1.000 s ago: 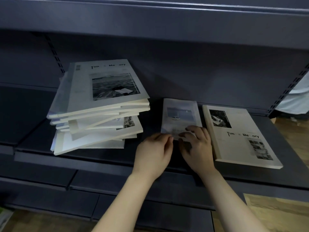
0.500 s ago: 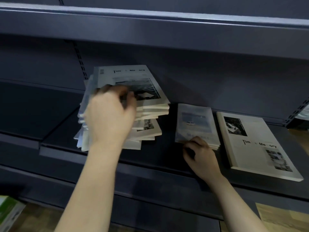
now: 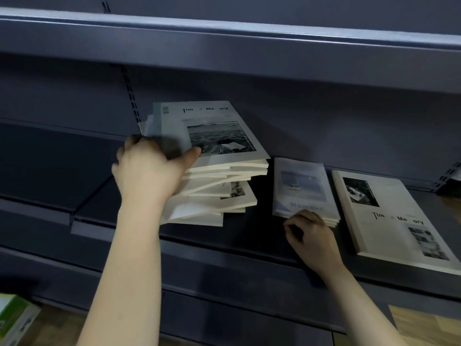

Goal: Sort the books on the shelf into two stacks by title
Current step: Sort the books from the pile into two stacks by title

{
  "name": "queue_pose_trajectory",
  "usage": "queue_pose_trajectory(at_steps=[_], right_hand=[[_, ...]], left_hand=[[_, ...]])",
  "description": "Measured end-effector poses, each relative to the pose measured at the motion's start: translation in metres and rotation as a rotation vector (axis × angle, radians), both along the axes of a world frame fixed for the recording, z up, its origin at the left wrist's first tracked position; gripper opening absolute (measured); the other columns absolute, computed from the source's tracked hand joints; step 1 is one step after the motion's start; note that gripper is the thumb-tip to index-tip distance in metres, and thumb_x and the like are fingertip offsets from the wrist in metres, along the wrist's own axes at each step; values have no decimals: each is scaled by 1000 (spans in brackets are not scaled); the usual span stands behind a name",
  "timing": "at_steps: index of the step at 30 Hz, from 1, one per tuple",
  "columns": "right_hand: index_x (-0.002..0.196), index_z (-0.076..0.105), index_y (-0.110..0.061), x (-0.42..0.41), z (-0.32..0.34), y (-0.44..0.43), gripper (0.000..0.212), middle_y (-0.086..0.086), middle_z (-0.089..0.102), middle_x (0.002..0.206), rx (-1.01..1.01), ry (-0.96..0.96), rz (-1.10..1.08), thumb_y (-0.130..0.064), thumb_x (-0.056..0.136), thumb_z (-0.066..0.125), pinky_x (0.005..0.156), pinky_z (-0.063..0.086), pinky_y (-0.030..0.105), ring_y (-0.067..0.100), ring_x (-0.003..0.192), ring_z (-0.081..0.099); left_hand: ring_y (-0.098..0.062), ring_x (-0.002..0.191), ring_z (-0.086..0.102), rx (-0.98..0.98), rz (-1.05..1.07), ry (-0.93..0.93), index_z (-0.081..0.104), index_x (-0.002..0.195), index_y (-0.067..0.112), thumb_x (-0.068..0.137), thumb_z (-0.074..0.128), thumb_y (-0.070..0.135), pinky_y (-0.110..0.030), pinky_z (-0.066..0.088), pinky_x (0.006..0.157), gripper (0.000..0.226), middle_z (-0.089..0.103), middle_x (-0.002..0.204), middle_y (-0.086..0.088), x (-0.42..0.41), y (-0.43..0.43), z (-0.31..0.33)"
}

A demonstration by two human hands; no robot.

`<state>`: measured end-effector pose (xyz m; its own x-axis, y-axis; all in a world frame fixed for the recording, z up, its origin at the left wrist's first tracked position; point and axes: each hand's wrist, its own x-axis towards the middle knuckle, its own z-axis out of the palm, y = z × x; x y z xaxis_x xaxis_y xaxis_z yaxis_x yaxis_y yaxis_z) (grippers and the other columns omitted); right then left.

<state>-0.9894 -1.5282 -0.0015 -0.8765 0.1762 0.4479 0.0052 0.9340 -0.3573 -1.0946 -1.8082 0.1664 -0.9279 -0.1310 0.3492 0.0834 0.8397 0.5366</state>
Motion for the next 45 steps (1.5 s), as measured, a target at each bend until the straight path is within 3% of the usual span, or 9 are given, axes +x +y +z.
queue_pose_trajectory(at_steps=[7, 14, 18, 23, 26, 33, 38, 42, 45], right_hand=[[83, 70, -20, 0, 0, 0, 13, -7, 60, 87, 8, 6, -5, -11, 75, 74, 61, 41, 20, 15, 83, 59], [83, 70, -19, 0, 2, 0, 13, -6, 61, 87, 5, 3, -2, -10, 75, 74, 61, 42, 22, 16, 82, 60], [83, 70, -19, 0, 2, 0, 12, -7, 61, 87, -7, 3, -4, -10, 76, 73, 62, 42, 22, 16, 83, 60], [84, 70, -18, 1, 4, 1, 11, -5, 61, 88, -27, 1, 11, -10, 76, 72, 63, 45, 25, 16, 84, 59], [85, 70, -19, 1, 4, 1, 11, -5, 60, 89, -23, -13, 12, -11, 77, 72, 64, 43, 24, 16, 85, 59], [92, 71, -19, 3, 11, 6, 15, -5, 63, 92, -79, -72, 63, -10, 80, 68, 73, 41, 20, 14, 89, 59], [86, 66, -28, 17, 39, 13, 18, -13, 68, 76, -498, 17, 24, -15, 94, 57, 64, 47, 12, 3, 72, 64], [99, 68, -36, 32, 65, 28, 39, 0, 73, 104, -1107, 72, -9, -43, 101, 30, 74, 54, 25, 9, 91, 69], [116, 63, -19, 44, 76, 46, 50, -3, 69, 104, -1294, 116, -98, -50, 99, 27, 59, 46, 5, -11, 77, 64]], left_hand=[[-35, 129, 26, 71, -1, -194, 53, 124, 10, 58, 64, 78, -50, 25, 103, 95, 32, 140, -14, -9, -3, 10], [-36, 117, 39, -77, 27, 2, 55, 113, 6, 74, 56, 71, -43, 29, 91, 76, 51, 119, -17, -6, -1, 9], [-36, 85, 54, 121, -42, 125, 51, 102, 4, 84, 61, 46, -37, 38, 69, 47, 55, 87, -12, -2, -1, 11], [-29, 68, 64, 470, -183, 123, 47, 108, 5, 91, 55, 23, -41, 56, 59, 26, 59, 101, -11, -4, 5, 21], [-11, 72, 61, 761, -265, 20, 44, 112, 9, 95, 51, 16, -31, 56, 49, 19, 52, 109, -1, 1, 11, 21], [-21, 84, 66, 975, -438, 43, 46, 97, 19, 95, 50, 9, -28, 52, 42, 11, 55, 103, 2, 31, 41, 6], [-20, 68, 68, 1019, -504, 41, 45, 107, 11, 96, 50, 9, -26, 50, 40, 13, 57, 105, -5, 56, 76, -14], [-13, 66, 64, 1122, -569, 17, 46, 98, 20, 95, 49, 6, -25, 47, 37, 15, 57, 99, -3, 79, 109, -30], [-15, 74, 65, 1132, -624, -11, 46, 102, 22, 96, 48, 7, -26, 47, 39, 16, 58, 104, -5, 90, 132, -42]])
